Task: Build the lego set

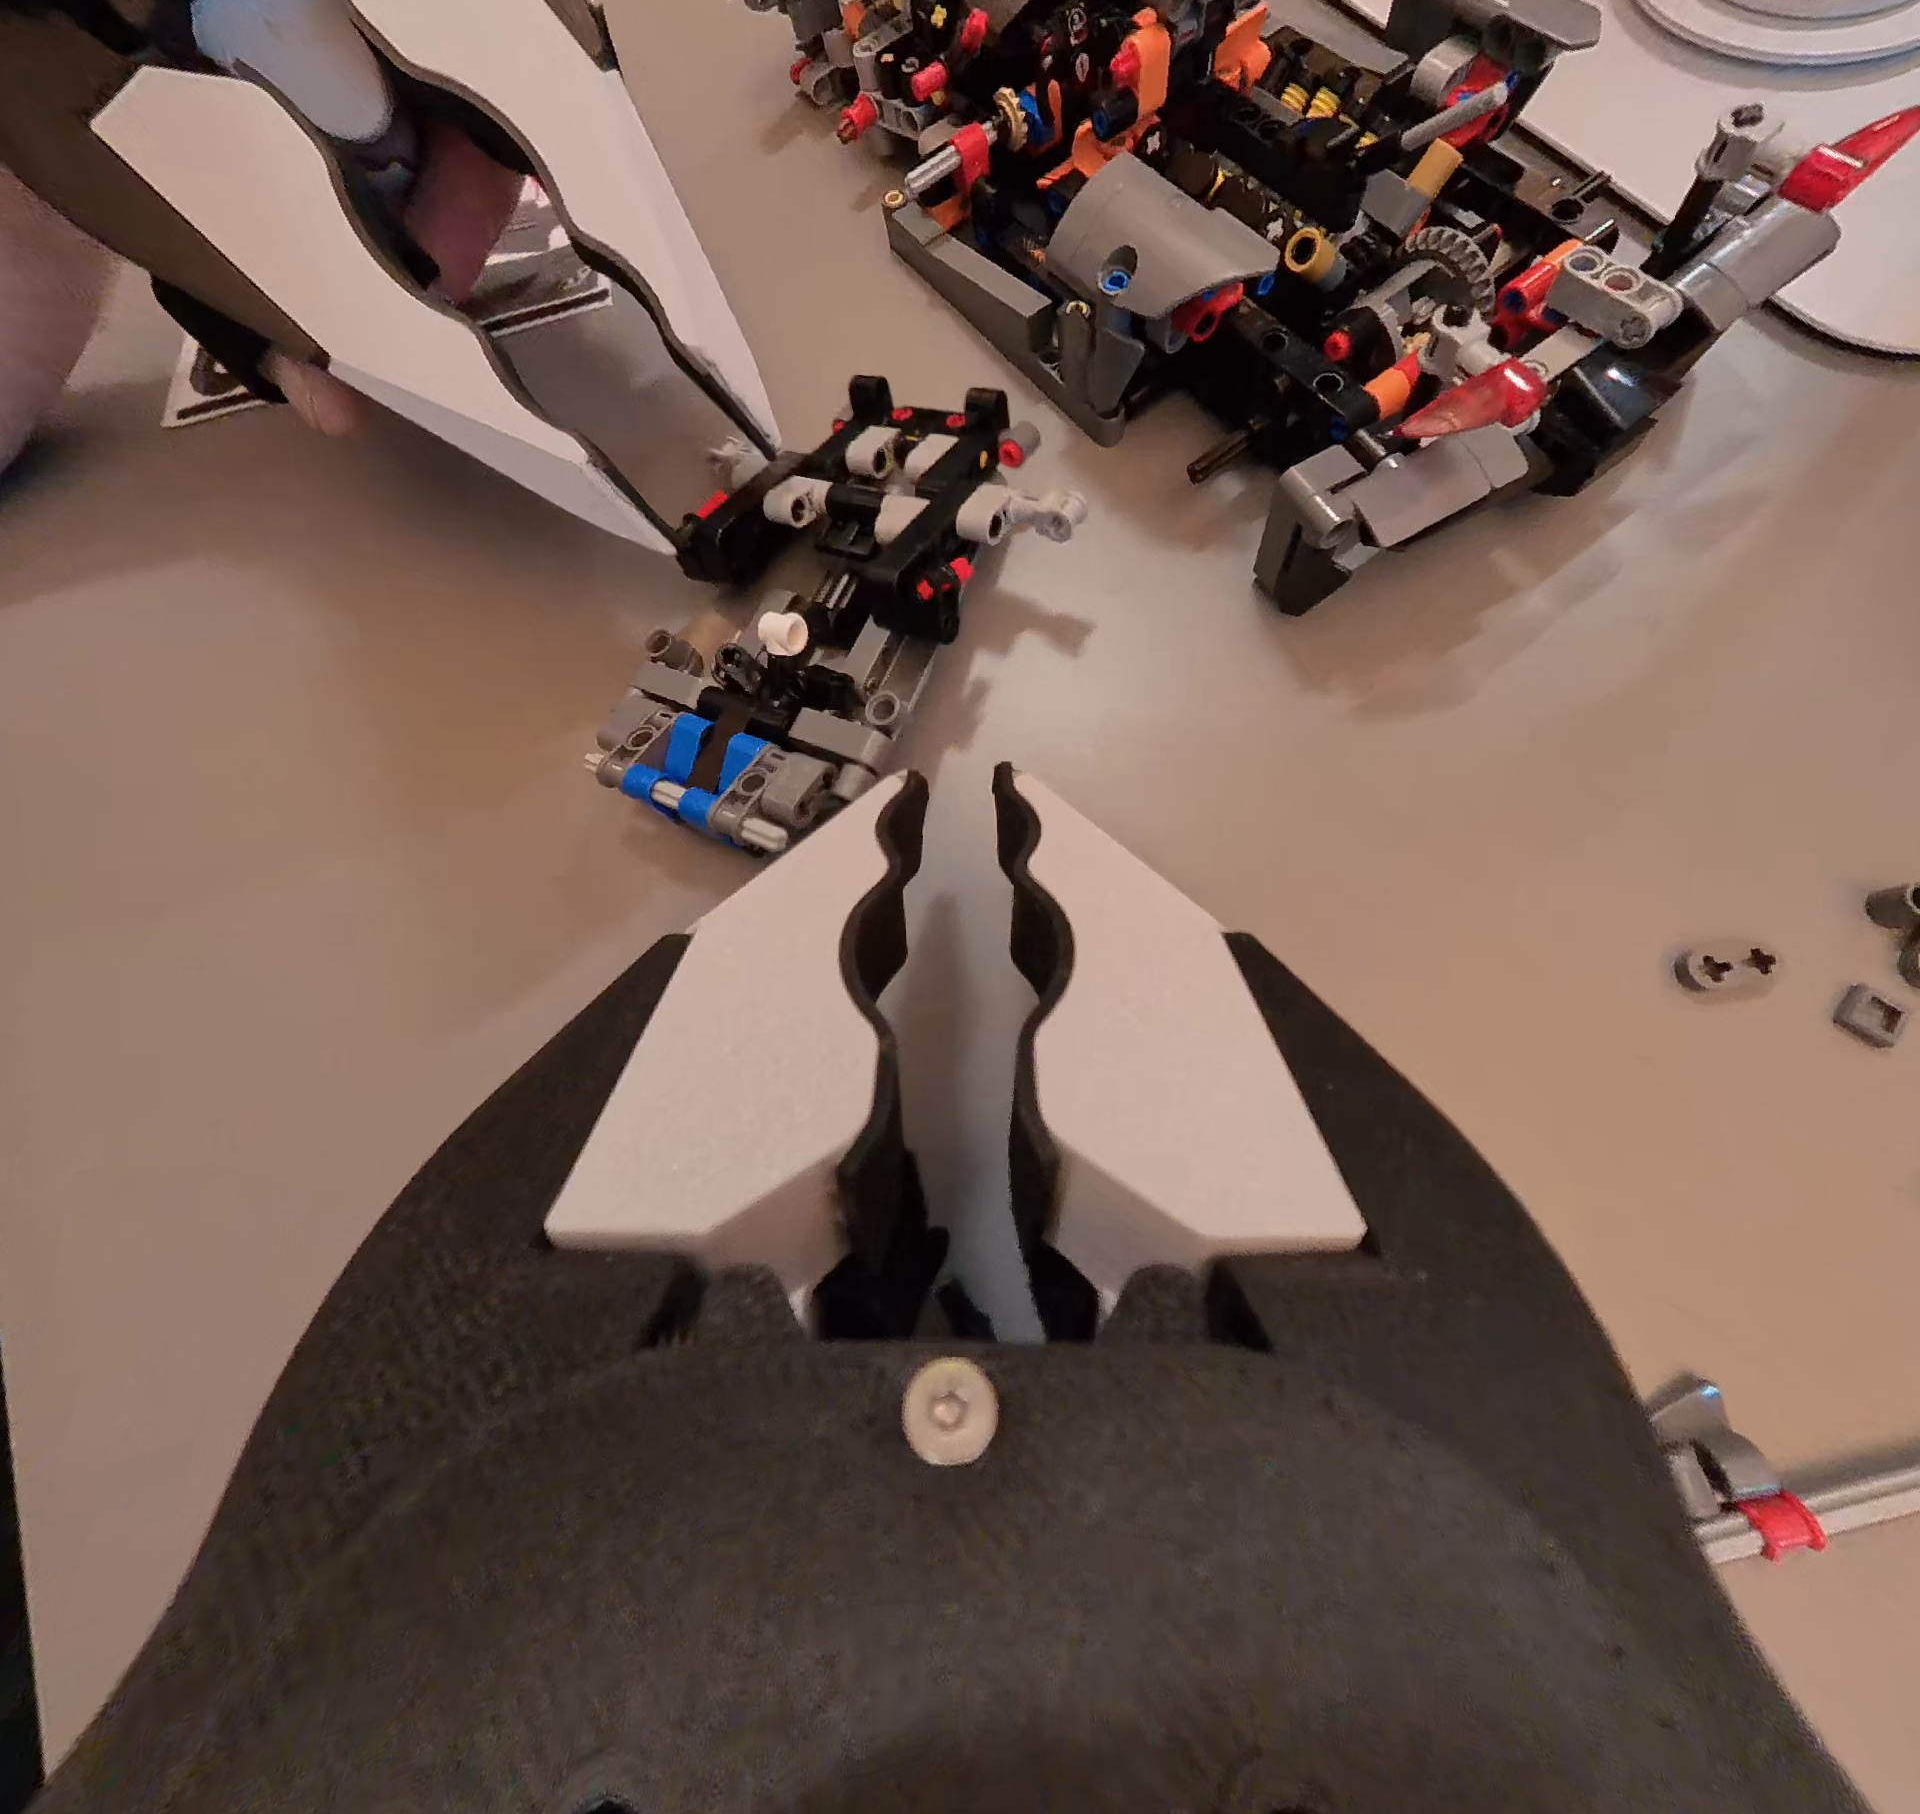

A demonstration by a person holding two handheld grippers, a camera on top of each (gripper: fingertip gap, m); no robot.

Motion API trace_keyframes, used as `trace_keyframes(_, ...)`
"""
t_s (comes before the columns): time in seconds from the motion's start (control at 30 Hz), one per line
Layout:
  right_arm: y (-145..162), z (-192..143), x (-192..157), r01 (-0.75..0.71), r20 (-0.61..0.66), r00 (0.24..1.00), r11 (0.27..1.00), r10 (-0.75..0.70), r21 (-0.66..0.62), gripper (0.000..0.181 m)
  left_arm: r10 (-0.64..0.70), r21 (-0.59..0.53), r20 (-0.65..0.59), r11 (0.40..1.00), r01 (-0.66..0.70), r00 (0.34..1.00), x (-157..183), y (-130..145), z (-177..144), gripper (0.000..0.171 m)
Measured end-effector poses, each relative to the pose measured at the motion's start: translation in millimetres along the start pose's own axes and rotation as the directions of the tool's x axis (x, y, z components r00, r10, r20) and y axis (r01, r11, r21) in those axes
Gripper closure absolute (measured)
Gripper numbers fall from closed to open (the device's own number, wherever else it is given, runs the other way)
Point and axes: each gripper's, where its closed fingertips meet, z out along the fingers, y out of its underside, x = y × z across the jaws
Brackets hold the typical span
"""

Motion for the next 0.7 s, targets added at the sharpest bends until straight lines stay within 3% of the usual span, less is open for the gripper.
trace_keyframes(0.23, -9, -2, -3, 0.040, 0.024, 0.999, 0.999, -0.040, 0.002, 0.164, -0.002, -0.056, 0.051, 0.998, 0.004, 0.999, 0, 9, -10, 0.145)
trace_keyframes(0.7, -14, 15, -9, 0.082, 0.070, 0.994, 0.997, -0.081, -0.011, 0.165, -0.127, -0.037, 0.094, 0.991, 0.131, 0.987, 4, 13, -5, 0.147)
